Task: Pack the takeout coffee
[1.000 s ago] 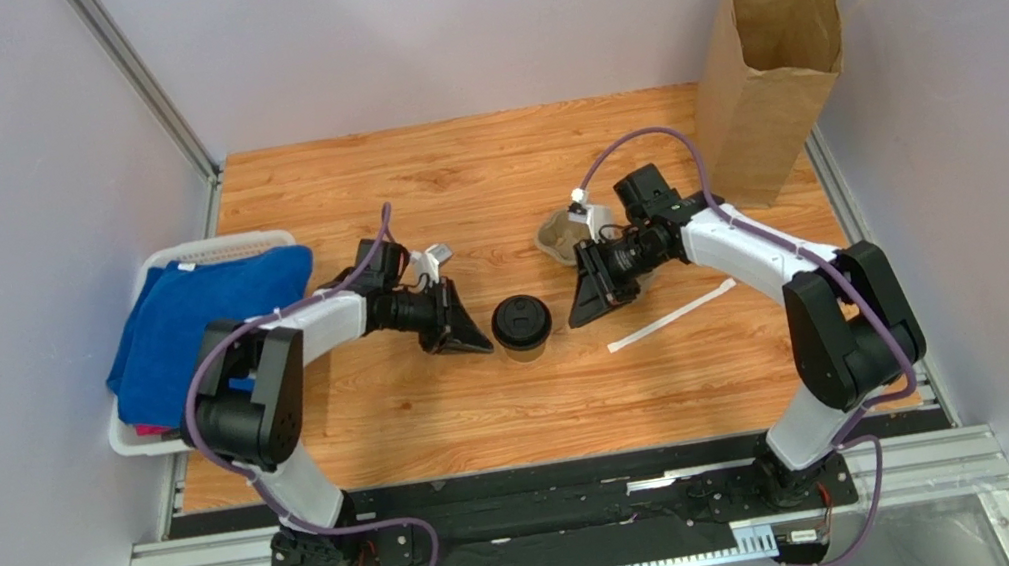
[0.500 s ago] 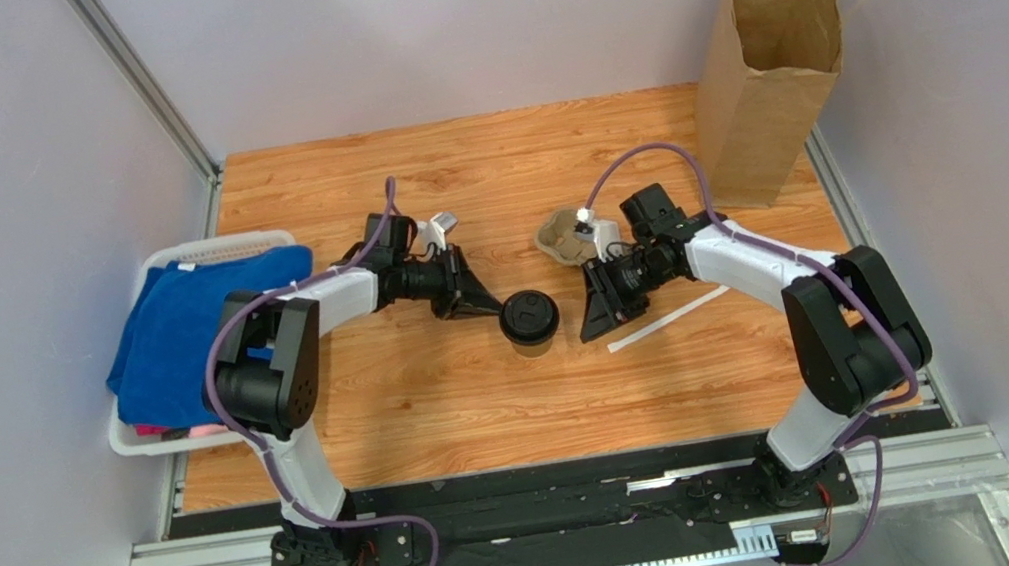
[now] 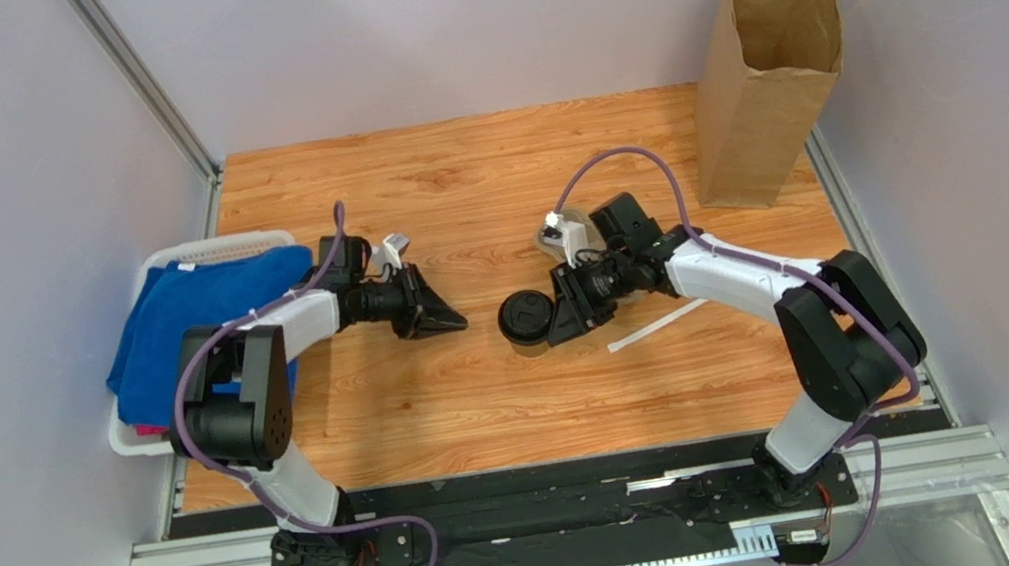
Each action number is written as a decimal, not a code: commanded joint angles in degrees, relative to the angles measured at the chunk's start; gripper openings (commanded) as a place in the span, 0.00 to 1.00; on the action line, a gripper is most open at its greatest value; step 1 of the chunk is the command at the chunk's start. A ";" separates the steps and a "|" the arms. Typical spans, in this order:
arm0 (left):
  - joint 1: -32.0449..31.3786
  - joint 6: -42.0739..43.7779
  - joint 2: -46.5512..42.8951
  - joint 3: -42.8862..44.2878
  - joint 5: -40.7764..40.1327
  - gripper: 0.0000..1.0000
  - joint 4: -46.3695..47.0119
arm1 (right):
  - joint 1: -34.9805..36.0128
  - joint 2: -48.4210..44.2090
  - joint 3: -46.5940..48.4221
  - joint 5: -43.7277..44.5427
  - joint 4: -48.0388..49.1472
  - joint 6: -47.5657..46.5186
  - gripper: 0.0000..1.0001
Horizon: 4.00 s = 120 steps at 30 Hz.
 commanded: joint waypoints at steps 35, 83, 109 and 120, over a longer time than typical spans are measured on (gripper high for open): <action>-4.15 0.96 2.96 13.25 3.98 0.29 5.93 | -3.59 -2.76 10.41 -6.25 4.60 13.28 0.36; -9.61 8.68 -8.64 22.83 -2.69 0.85 -6.98 | -6.06 -3.54 20.52 2.94 -14.29 -7.45 0.65; 5.25 11.94 -17.53 15.00 -7.53 0.85 -12.44 | 8.53 4.44 9.00 20.91 2.57 -15.19 0.66; 8.50 12.21 -16.92 14.30 -7.27 0.85 -12.44 | 9.24 18.67 25.06 19.33 6.09 -14.49 0.66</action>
